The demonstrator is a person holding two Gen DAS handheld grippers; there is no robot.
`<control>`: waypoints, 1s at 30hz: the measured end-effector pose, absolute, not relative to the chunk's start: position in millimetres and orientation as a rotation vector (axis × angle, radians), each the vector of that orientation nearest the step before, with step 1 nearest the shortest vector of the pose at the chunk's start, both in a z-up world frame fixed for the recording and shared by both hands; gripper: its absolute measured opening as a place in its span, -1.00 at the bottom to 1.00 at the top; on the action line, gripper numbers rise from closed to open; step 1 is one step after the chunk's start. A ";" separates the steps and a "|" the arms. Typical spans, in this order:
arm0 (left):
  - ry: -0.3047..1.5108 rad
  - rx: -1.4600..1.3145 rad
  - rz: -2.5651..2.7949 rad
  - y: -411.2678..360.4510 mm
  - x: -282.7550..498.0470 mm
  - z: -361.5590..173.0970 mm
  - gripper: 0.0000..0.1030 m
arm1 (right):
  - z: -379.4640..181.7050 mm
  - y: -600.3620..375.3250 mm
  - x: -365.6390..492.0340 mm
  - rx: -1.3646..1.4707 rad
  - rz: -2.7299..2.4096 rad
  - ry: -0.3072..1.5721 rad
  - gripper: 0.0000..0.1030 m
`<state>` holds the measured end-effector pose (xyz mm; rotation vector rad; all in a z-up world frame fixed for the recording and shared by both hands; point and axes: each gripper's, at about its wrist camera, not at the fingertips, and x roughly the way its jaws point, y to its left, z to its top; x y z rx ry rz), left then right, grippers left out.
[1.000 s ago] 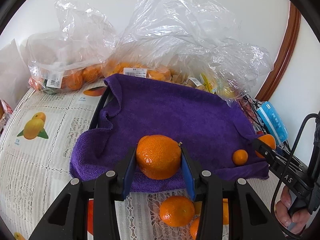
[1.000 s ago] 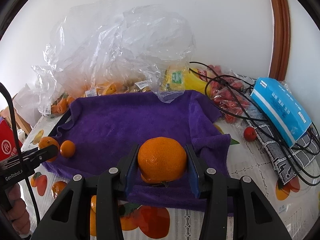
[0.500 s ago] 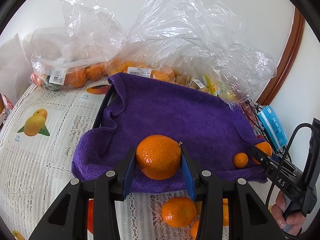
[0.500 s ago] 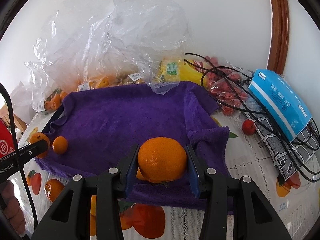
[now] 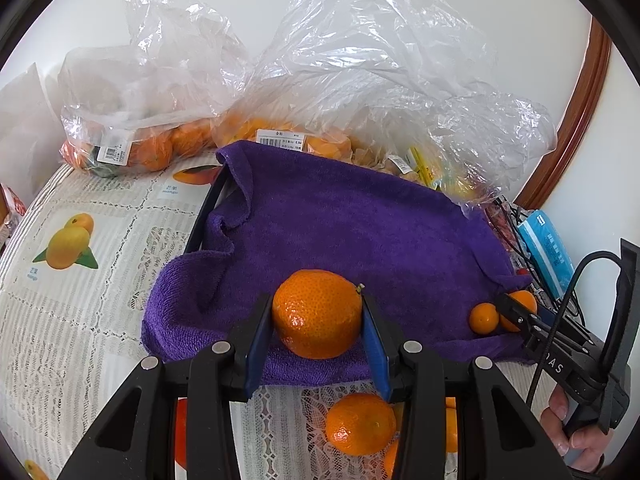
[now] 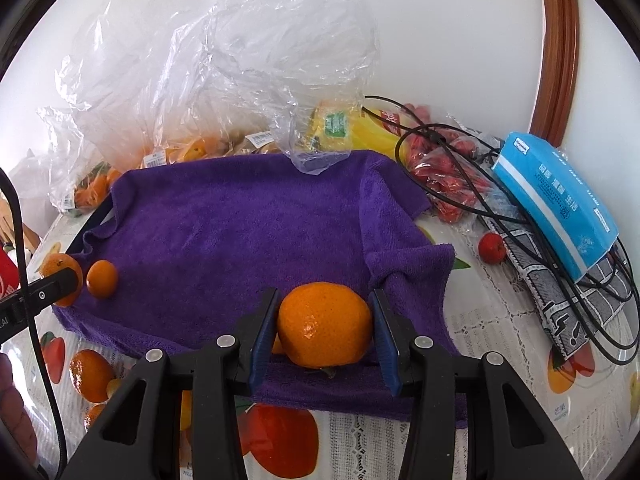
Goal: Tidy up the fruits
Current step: 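Lower both held oranges onto the purple towel and open both tools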
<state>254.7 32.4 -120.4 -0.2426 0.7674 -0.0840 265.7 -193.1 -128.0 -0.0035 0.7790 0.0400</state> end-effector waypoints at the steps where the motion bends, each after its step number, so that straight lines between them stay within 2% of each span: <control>1: 0.767 -0.240 -0.084 31.9 254.8 -120.2 -0.22 | -127.4 -193.9 265.2 -0.001 0.040 0.775 -0.12; 4: 0.761 -0.243 -0.091 30.5 254.2 -119.6 -0.22 | -124.0 -195.8 263.8 0.011 0.045 0.762 0.03; 10: 0.738 -0.228 -0.100 22.7 256.0 -119.7 -0.22 | -114.3 -192.2 256.6 0.004 0.070 0.718 0.15; 28: 0.729 -0.195 -0.113 3.3 259.6 -133.3 -0.19 | -106.7 -183.5 248.0 -0.014 0.084 0.685 0.15; 30: 0.709 -0.206 -0.117 6.5 257.1 -128.7 -0.08 | -105.3 -185.6 248.0 -0.009 0.081 0.682 0.15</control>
